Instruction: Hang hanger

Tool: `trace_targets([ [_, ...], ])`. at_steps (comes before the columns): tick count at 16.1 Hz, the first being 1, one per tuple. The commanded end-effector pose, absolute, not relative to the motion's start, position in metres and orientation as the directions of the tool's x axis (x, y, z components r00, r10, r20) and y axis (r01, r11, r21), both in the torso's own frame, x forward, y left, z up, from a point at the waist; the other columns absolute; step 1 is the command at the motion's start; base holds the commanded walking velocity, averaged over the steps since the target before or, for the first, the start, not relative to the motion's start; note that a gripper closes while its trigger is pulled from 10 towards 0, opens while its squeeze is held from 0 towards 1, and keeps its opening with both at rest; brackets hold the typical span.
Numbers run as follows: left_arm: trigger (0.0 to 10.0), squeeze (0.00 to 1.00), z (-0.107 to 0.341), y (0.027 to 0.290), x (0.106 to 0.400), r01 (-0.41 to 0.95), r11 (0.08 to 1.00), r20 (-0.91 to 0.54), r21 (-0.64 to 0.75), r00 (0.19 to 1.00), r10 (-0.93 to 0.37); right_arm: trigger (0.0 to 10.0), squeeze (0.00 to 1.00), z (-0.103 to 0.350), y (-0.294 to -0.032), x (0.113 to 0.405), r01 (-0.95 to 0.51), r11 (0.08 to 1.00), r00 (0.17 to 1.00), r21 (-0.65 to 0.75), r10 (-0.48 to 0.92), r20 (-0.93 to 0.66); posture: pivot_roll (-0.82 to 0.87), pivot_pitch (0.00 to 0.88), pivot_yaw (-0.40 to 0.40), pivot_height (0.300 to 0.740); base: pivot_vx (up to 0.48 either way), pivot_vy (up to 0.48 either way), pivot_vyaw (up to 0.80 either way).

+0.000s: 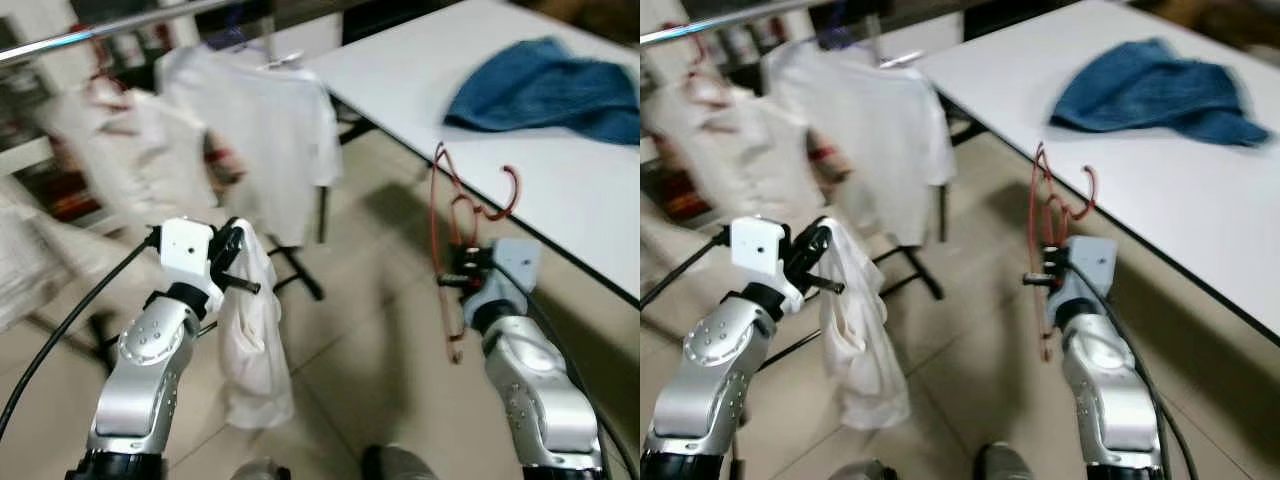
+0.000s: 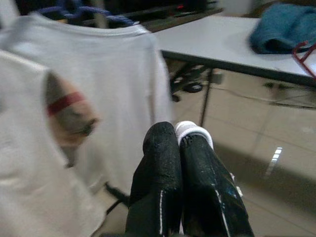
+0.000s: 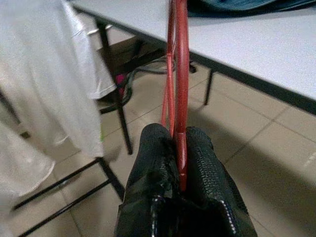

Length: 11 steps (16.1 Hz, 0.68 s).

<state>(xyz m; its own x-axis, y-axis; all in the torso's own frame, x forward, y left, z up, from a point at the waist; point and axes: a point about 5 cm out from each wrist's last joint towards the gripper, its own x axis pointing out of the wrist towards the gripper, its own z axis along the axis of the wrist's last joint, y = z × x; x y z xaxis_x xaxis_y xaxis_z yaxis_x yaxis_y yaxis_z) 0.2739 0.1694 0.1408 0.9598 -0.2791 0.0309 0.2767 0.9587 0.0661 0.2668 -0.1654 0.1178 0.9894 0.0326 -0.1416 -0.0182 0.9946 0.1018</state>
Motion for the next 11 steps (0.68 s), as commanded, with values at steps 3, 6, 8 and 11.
trace_targets([
  [3,10.0,0.0,0.142,0.174,0.274,0.208,0.976,0.03,0.056,0.977,-0.21,10.0,0.0,0.122,-0.157,0.264,-0.016,0.984,0.991,0.177,0.038,-0.125,-0.07,0.138,0.055,0.74,0.0,0.0,-0.74],
  [6,10.0,0.0,0.143,0.169,0.27,0.283,0.959,0.026,-0.025,0.959,-0.282,10.0,0.0,0.12,-0.159,0.263,0.018,0.982,0.99,0.19,0.009,-0.143,-0.07,0.14,0.057,0.74,0.0,0.0,-0.67],
  [8,10.0,0.0,0.134,0.172,0.27,0.223,0.975,-0.037,-0.007,0.974,-0.223,10.0,0.0,0.12,-0.158,0.262,-0.002,0.989,0.988,0.146,0.025,-0.154,-0.07,0.14,0.06,0.74,0.0,0.0,-0.67],
  [11,10.0,0.0,0.128,0.176,0.268,0.187,0.981,-0.075,0.051,0.98,-0.183,10.0,0.0,0.117,-0.159,0.257,-0.027,0.991,0.983,0.133,0.051,-0.178,-0.08,0.142,0.045,0.74,0.0,0.0,-0.67],
])
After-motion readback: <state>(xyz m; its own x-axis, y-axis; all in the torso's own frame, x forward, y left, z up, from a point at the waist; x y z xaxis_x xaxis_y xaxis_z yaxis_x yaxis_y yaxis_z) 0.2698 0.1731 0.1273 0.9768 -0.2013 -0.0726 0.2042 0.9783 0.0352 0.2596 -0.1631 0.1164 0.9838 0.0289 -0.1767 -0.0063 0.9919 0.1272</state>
